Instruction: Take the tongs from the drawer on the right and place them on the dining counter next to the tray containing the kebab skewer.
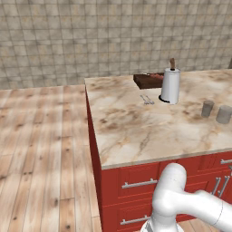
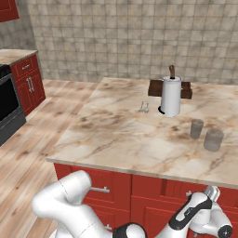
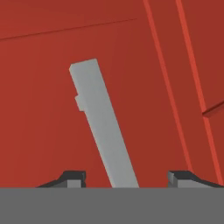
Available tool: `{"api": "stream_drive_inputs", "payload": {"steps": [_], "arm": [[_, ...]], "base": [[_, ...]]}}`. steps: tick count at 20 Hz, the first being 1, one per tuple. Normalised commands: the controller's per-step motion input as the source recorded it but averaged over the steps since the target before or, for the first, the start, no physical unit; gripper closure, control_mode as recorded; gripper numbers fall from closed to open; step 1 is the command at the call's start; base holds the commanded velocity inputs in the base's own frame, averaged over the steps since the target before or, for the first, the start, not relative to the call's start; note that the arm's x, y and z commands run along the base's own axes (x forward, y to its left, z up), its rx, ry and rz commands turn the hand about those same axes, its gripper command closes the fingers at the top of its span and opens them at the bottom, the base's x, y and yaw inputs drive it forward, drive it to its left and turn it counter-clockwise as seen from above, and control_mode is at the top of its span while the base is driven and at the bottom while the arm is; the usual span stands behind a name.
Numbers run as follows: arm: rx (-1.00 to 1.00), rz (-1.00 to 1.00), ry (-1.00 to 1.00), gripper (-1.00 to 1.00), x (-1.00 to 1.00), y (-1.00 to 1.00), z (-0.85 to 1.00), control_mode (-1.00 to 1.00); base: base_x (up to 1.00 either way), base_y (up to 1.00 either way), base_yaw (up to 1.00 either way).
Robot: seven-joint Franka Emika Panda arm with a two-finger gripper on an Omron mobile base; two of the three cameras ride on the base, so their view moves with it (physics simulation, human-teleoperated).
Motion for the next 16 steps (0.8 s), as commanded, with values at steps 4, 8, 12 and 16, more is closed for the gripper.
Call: {"api": "stream_drive_inputs", "payload": {"steps": [4, 8, 12, 16], "arm": [[0.01, 0.0, -0.03, -1.0, 0.22, -0.1, -0.26, -1.0], [0.0, 0.0, -0.02, -1.0, 0.24, -0.02, -0.31, -1.0], [0.02, 0.0, -0.01, -1.0, 0.28, 0.0, -0.25, -1.0], [0.02, 0.0, 0.0, -1.0, 0.4, 0.0, -0.16, -1.0]], "base": [[0.0, 0.0, 0.0], [0.0, 0.0, 0.0], [0.0, 0.0, 0.0], [0.0, 0.0, 0.0]]}}
